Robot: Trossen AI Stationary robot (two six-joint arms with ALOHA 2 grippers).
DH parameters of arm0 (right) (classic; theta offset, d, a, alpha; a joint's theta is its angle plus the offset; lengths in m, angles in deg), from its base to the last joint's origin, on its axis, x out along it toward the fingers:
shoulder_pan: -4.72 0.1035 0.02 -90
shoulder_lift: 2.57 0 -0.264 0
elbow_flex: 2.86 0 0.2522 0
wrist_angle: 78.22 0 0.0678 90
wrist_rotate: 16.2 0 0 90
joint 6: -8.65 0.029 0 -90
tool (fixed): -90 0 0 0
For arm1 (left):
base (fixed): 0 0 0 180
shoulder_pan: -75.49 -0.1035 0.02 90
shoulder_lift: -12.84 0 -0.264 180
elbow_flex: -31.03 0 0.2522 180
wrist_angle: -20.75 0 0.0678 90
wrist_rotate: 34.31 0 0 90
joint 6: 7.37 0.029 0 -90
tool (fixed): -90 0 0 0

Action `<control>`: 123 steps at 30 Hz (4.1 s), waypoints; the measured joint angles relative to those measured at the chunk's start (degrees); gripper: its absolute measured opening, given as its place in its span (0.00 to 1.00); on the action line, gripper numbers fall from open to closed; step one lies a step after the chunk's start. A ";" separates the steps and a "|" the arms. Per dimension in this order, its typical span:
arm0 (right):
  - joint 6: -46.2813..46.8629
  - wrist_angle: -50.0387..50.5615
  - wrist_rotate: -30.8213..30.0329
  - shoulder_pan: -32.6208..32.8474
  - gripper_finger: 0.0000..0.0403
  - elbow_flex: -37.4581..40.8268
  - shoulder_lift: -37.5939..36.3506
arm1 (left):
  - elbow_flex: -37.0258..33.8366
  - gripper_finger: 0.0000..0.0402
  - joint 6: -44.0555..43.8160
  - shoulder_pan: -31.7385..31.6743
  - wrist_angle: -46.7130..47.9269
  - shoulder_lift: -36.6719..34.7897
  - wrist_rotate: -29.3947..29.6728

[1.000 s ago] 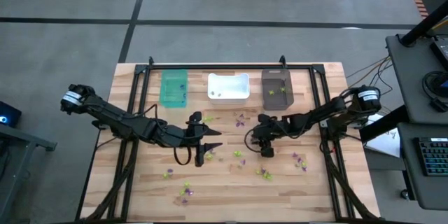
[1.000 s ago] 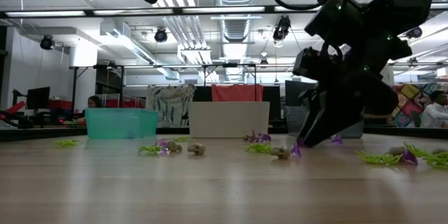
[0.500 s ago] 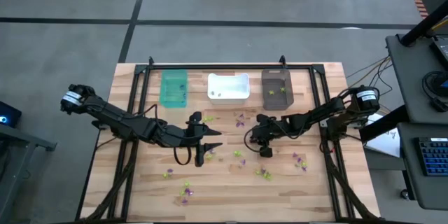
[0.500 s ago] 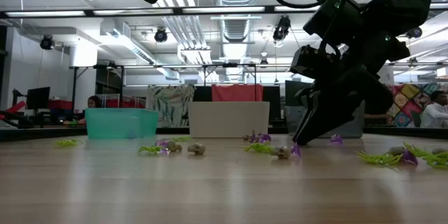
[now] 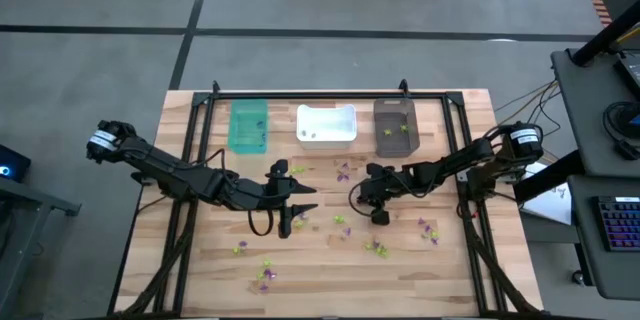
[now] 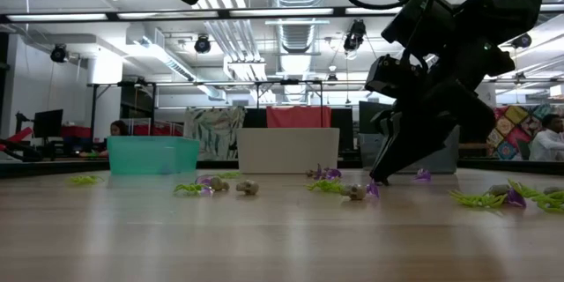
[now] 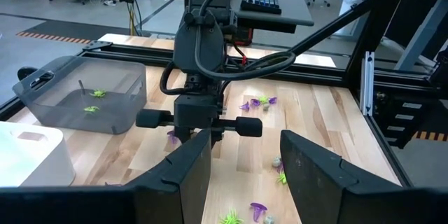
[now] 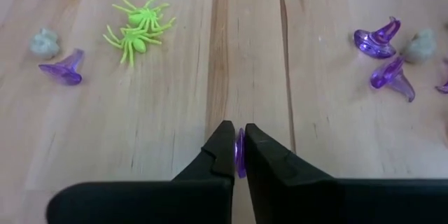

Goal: Sort Halloween decoration
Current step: Put the purple witch hat toy into the light blue bin

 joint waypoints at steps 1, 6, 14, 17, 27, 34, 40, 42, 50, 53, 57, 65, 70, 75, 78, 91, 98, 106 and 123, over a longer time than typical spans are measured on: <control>0.16 0.00 0.00 0.00 0.02 0.00 0.00 | 0.00 0.39 -0.01 0.00 -0.01 0.00 0.00; 0.32 -0.11 0.00 0.00 0.02 0.03 -0.63 | 0.00 0.39 0.01 0.00 -0.10 0.00 0.00; 0.75 1.45 -0.35 0.02 0.02 0.33 -5.27 | 0.37 0.39 0.06 0.42 -0.34 -0.48 0.02; 0.92 0.48 -0.41 -0.21 0.02 0.29 -7.18 | 0.37 0.39 0.14 0.50 -0.36 -0.95 0.02; 2.98 -11.79 -0.59 -1.74 0.02 -0.20 -8.26 | 0.39 0.39 1.94 0.96 -0.17 -5.81 0.04; -0.65 -13.07 -0.98 -3.86 0.02 -7.03 -8.19 | 0.39 0.39 5.30 1.09 1.64 -12.70 0.07; -4.99 -13.24 -0.49 -6.97 0.02 -14.90 -5.36 | 0.22 0.39 7.90 1.09 4.36 -18.11 0.04; -6.08 -13.10 -0.39 -8.11 0.02 -17.94 -3.36 | 0.19 0.39 8.48 1.09 4.99 -19.68 0.04; -9.37 -12.95 4.89 -13.14 0.02 -33.96 9.11 | 0.11 0.39 10.59 1.09 7.79 -24.94 0.07; -9.37 -12.80 8.07 -15.28 0.02 -41.26 15.02 | 0.07 0.39 10.63 1.09 8.73 -26.11 0.05; -10.05 -10.64 10.65 -17.84 0.02 -51.64 23.00 | 0.04 0.39 10.72 1.11 9.23 -27.56 0.04; -9.35 -4.00 13.55 -21.80 0.02 -71.10 37.37 | 0.04 0.39 11.02 1.22 10.09 -30.61 0.02; -9.07 1.15 13.66 -22.47 0.02 -82.11 44.69 | 0.02 0.39 11.02 1.22 10.21 -31.29 0.01; -9.11 4.98 13.61 -22.47 0.02 -90.10 50.21 | 0.00 0.39 11.22 1.27 10.28 -31.21 0.00; -9.09 8.31 13.55 -22.47 0.02 -93.04 52.00 | 0.00 0.39 11.22 1.33 10.36 -31.17 0.00; -10.90 15.02 13.05 -22.43 0.02 -93.55 52.41 | 0.00 0.39 11.24 1.36 10.58 -30.24 -0.02; -10.87 15.82 13.05 -22.34 0.02 -93.22 52.41 | 0.00 0.39 11.24 1.36 10.58 -29.79 -0.02; -10.75 15.91 12.99 -21.82 0.02 -91.48 52.46 | 0.00 0.39 11.27 1.36 10.56 -29.79 0.00; -10.78 15.28 12.96 -21.59 0.02 -90.82 52.46 | 0.00 0.39 11.29 1.36 10.56 -29.79 0.00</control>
